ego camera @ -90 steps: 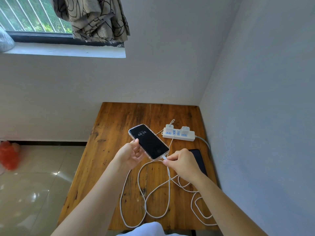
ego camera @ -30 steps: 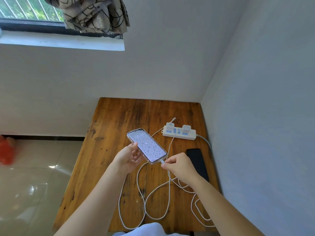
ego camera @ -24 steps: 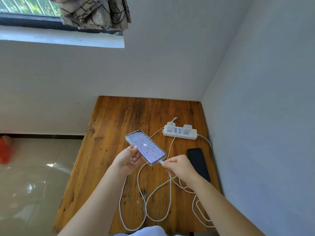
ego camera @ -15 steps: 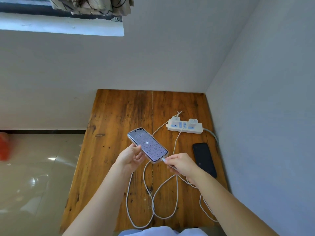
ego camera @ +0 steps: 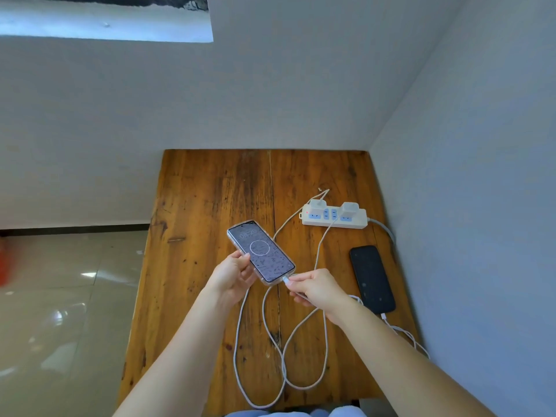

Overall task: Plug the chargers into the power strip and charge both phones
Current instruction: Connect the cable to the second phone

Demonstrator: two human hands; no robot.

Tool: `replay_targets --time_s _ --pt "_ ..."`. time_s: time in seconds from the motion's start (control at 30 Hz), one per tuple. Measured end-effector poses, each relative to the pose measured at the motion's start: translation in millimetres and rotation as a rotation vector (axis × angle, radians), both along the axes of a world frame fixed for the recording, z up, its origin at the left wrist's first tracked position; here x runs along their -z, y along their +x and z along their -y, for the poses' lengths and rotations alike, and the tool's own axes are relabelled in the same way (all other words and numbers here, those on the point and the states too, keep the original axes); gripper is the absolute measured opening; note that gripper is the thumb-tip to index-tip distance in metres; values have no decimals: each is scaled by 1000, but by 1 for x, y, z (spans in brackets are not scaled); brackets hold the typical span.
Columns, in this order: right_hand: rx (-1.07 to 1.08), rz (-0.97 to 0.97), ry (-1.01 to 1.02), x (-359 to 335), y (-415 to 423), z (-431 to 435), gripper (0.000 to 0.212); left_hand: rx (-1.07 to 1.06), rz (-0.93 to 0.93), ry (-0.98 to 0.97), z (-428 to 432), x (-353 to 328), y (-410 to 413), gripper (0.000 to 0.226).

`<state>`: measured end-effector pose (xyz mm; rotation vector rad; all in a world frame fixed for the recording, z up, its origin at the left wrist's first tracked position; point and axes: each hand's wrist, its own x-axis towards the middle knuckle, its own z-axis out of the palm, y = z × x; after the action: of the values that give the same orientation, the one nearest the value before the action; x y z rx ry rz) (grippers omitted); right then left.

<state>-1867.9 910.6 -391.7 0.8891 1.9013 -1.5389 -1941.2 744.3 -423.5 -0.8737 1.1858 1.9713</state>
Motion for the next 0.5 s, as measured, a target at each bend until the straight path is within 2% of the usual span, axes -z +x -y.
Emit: replay_targets --time_s 0.23,0.5 --pt "57 54 -32 20 -12 9 18 60 -16 64 7 26 -16 42" --pt "113 128 -50 53 -32 24 19 125 13 27 17 51 -40 52"
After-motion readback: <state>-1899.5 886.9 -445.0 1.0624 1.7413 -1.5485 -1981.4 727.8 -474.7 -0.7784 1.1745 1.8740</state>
